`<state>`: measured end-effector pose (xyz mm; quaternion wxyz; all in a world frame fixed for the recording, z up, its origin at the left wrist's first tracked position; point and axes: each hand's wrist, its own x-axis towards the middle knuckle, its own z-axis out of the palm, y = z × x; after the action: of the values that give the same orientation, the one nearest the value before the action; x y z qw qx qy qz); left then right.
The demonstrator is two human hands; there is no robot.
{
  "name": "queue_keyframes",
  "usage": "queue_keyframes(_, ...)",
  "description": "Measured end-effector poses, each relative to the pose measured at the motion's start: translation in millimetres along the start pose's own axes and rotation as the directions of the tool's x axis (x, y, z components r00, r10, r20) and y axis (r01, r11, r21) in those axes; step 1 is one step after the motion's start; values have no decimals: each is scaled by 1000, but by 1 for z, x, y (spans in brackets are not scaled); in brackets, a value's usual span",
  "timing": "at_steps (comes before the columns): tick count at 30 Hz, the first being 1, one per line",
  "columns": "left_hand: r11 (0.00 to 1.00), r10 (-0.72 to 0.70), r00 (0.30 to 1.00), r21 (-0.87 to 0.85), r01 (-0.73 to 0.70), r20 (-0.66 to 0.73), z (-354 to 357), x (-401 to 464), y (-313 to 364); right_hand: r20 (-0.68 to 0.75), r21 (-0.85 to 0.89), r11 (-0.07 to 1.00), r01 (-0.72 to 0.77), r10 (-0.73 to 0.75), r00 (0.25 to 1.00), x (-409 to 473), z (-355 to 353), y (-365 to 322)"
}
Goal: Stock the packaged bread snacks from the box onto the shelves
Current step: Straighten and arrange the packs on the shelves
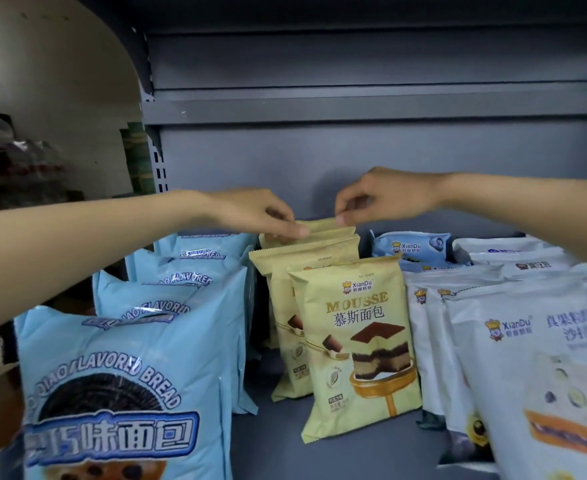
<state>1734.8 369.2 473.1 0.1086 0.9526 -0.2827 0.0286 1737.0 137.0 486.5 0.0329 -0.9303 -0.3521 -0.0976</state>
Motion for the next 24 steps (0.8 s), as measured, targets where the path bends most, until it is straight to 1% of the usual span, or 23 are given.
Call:
queue_keyframes(1,1000,-19,996,-9,20,89,0,-3,5,81,39,999,-1,-2,997,-10,-3,-4)
queue_keyframes(3,996,-35,974,84,17,225,4,-5,11,252,106,994,-33,5,968,-26,-6,-12)
queue_keyframes(5,992,-8,964,124,-26,264,12,-2,14,384,103,992,-66,21,923,-35,-6,-19)
queue_keyframes(7,993,39,969,99,-65,243,17,4,14,430,47,996,-75,48,901,-39,-2,-24)
queue_keyframes(10,986,99,982,120,-119,160,16,8,15,430,8,997,-76,65,901,-39,5,-29)
queue_keyframes(13,981,107,993,159,-115,55,19,10,11,405,0,998,-60,55,913,-40,9,-32)
queue_keyframes(16,983,126,992,135,-123,-17,24,8,4,389,-8,999,-39,39,920,-42,14,-36)
queue_keyframes(19,985,125,992,125,-121,-22,23,2,-1,333,18,1000,-21,13,943,-44,18,-42)
queue_keyframes(22,990,102,995,94,-102,10,19,-4,-4,187,41,999,15,-22,982,-39,19,-53)
queue_keyframes(24,991,102,994,79,-104,32,17,-6,-5,122,29,999,45,-48,991,-33,21,-63)
